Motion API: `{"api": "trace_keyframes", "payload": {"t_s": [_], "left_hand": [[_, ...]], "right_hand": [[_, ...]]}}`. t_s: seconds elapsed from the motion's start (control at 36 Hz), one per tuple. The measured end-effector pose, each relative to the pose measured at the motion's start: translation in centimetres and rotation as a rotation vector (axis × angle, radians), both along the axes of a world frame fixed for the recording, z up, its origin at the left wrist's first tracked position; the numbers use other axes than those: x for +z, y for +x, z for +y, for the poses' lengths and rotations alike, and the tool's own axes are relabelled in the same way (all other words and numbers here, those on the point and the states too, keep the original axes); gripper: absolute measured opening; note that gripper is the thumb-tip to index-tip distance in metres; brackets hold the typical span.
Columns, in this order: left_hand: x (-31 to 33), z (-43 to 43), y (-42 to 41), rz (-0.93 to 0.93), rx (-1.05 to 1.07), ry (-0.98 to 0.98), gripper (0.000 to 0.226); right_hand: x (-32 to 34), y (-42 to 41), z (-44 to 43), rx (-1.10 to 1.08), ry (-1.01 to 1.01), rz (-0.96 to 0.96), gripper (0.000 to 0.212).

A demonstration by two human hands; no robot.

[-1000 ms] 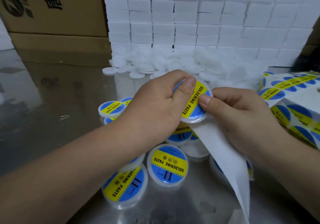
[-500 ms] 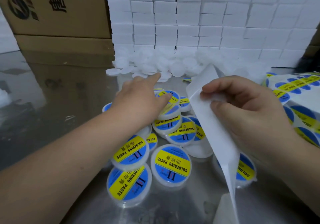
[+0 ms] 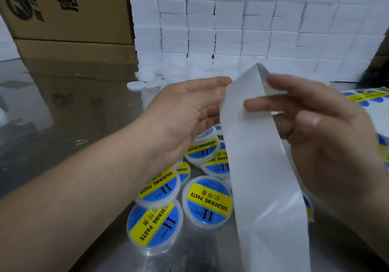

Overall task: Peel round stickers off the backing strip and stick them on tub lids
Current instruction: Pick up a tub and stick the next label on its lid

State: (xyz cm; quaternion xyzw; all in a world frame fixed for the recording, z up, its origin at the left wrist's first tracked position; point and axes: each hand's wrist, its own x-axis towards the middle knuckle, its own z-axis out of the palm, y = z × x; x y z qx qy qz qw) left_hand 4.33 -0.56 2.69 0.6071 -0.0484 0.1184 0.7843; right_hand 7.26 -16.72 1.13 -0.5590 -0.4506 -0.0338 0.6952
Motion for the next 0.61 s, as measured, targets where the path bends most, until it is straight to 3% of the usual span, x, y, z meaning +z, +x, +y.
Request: {"api": "trace_keyframes", "payload": {"t_s": [0.14,0.25,0.33,0.42,0.5,0.61], "left_hand": [[0.2,-0.2,-0.1,-0.006,0.058,-0.094,0.017],[0.1,-0.4,-0.4,0.011,0.052,0.050,0.019],[-0.1,-0.3,-0.6,0.027,0.041,0.136,0.018],[-0.4,-0.6,-0.7,0.019,0.063,0.305,0.021],[-1.0,-0.9,-0.7,-0.029,0.101,0.600,0.020],[-0.8,-1.2,-1.1,-0.030,0.131,0.814,0.019]], "right_hand": [[0.3,1.5,-0.1,-0.312,0.127,0.134,0.024],[-0.1,2.2,0.7,-0.363,-0.193,0.271,0.046],[-0.2,2.0,0.8,-0.370,-0.264,0.273,0.044],[0.3,1.6,0.7,-0.337,-0.181,0.231,0.028],[0.4,0.5,0.7,-0.251,-0.185,0.070,0.013],[-0.2,0.8,0.6,-0.260,-0.173,0.022,0.034]]}}
